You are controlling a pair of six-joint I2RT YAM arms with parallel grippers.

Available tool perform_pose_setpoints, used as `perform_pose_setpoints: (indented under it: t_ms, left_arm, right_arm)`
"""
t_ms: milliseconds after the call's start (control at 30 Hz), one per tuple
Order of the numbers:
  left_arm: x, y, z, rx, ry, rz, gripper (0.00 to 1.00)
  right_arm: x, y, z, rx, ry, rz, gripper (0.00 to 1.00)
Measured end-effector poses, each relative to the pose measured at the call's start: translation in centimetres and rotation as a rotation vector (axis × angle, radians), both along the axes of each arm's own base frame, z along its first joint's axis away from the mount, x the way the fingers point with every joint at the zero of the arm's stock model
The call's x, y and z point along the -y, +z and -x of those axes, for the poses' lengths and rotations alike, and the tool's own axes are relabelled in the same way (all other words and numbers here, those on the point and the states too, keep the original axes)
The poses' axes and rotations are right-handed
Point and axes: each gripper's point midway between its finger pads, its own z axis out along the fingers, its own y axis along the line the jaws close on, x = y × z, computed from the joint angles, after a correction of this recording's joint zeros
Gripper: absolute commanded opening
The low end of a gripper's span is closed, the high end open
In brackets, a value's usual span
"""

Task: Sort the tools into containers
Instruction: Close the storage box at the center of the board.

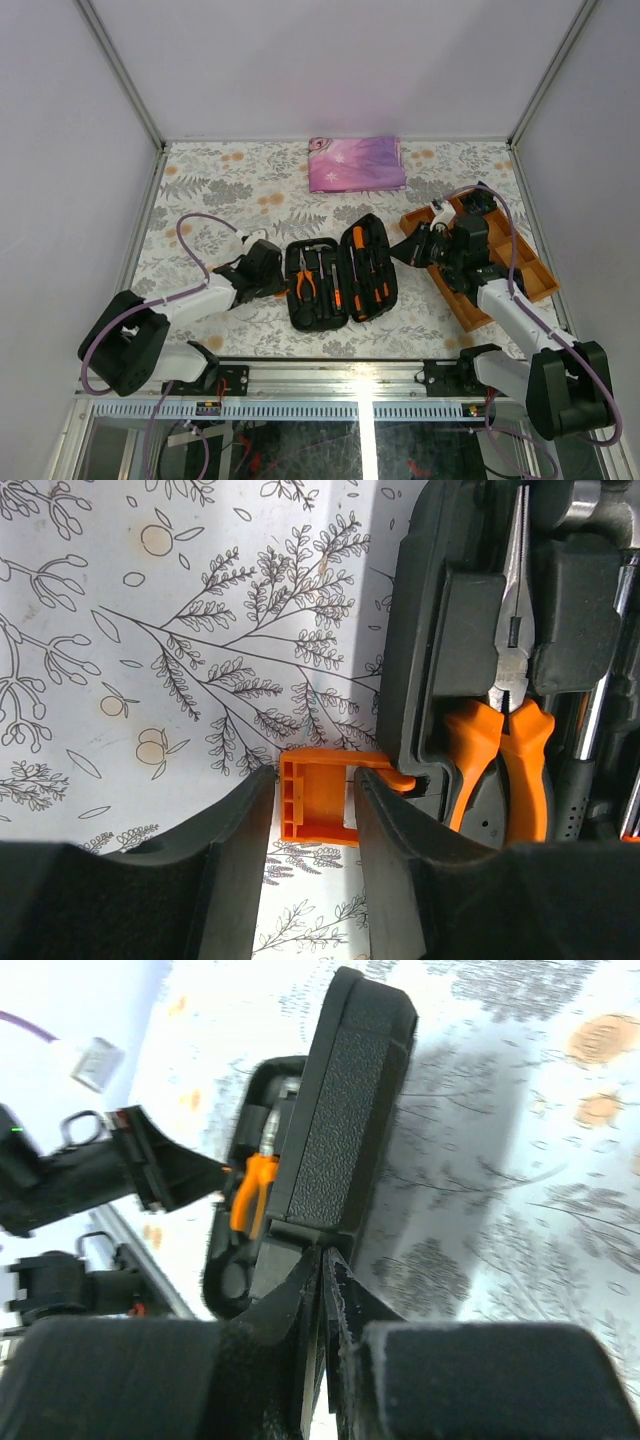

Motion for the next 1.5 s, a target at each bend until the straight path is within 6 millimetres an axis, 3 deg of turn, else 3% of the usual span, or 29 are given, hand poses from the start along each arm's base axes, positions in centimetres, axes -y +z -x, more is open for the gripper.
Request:
perform_pose_setpoints:
  t_ms: [133, 267, 400, 533, 800, 1167, 1300, 1500]
  left_arm:
    - [0.3, 0.0, -0.2, 0.002, -0.004, 0.001, 0.36]
    - [0.7, 0.0, -0.4, 0.011, -0.01, 0.01, 0.24]
    - [0.7, 0.1, -0.3, 0.017, -0.004, 0.024, 0.18]
    - [0.8, 0.1, 0.0, 0.027, 0.004, 0.053, 0.16]
    - [0.8, 0.0, 1.2, 0.025, 0.006, 0.098, 0.16]
    - [1.2, 0.1, 2.3, 0.013, -0.01, 0.136, 0.16]
    - [1.0, 0.1, 2.5, 0.012, -0.007, 0.138, 0.16]
    - [0.8, 0.3, 2.8, 0.015, -0.005, 0.14, 0.17]
  right_arm:
    - [-1.5, 2.1, 0.4, 0.009, 0.032, -0.106, 0.09]
    - [-2.9, 3.2, 1.1, 0.009, 0.069, -0.154, 0.1]
    - [-5.2, 4.4, 2.0, 0.02, 0.136, -0.178, 0.1]
    - [-7.7, 4.9, 2.6, 0.024, 0.2, -0.196, 0.1]
    - [-10.3, 4.9, 2.4, 0.014, 0.255, -0.219, 0.12]
    - [-13.5, 4.2, 2.0, -0.006, 0.304, -0.188, 0.32]
    - [-12.9, 1.3, 2.2, -0.09, 0.28, -0.117, 0.48]
    - [-11.7, 0.7, 2.0, -0.07, 0.238, -0.04, 0.7]
